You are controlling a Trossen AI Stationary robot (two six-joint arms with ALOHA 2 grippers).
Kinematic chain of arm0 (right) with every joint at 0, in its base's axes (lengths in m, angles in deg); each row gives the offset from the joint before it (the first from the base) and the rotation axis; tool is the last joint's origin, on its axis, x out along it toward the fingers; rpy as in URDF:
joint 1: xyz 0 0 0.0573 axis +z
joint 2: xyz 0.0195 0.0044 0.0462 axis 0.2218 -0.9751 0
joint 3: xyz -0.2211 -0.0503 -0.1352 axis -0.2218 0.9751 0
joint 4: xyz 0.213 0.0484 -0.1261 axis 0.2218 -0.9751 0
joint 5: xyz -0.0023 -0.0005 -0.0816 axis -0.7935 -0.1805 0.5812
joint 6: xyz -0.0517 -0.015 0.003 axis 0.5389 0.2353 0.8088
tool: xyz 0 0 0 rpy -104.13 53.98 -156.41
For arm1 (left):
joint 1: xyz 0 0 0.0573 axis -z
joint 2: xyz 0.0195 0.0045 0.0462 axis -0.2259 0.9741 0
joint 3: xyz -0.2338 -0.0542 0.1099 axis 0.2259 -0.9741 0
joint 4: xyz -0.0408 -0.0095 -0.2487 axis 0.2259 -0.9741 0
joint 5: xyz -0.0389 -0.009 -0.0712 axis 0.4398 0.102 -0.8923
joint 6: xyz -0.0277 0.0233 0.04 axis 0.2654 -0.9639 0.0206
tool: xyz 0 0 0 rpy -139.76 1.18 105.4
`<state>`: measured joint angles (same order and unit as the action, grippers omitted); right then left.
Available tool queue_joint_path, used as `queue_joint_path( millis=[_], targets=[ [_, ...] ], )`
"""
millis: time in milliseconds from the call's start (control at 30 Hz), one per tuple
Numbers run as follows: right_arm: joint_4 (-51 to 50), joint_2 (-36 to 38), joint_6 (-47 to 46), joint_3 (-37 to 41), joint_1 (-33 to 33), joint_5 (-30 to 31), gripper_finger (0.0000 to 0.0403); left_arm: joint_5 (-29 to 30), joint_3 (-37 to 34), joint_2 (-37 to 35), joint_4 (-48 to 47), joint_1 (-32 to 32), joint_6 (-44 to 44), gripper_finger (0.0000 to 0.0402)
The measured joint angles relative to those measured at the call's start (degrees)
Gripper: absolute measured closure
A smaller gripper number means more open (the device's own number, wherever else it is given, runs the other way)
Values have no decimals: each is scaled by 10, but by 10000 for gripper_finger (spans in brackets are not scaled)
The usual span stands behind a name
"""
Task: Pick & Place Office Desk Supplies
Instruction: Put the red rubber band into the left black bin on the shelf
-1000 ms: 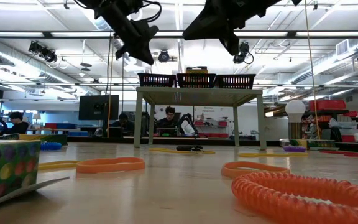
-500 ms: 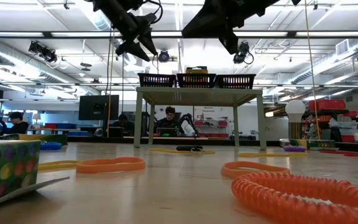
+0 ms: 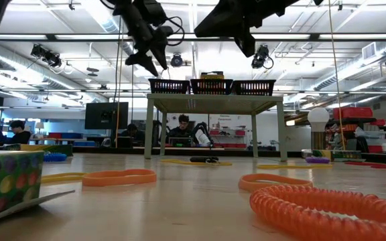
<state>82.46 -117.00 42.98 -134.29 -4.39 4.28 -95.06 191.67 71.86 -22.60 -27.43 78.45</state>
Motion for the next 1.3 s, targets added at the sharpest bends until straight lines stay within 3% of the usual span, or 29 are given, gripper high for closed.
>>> queue_joint_path(
  millis=[333,833,1000,1133,1300],
  targets=[
    [0,0,-5,0,0,1,397,-29,135,84,-137,-16,-46,187],
    [0,0,-4,0,0,0,397,-12,196,137,-159,-33,-70,187],
    [-1,0,2,0,0,0,397,-9,246,136,-182,-27,-118,192],
    [-31,9,2,0,0,7,397,17,259,103,-200,7,-162,240],
    [-113,49,-2,1,5,74,400,-2,150,-8,-67,82,-170,353]
  ],
)
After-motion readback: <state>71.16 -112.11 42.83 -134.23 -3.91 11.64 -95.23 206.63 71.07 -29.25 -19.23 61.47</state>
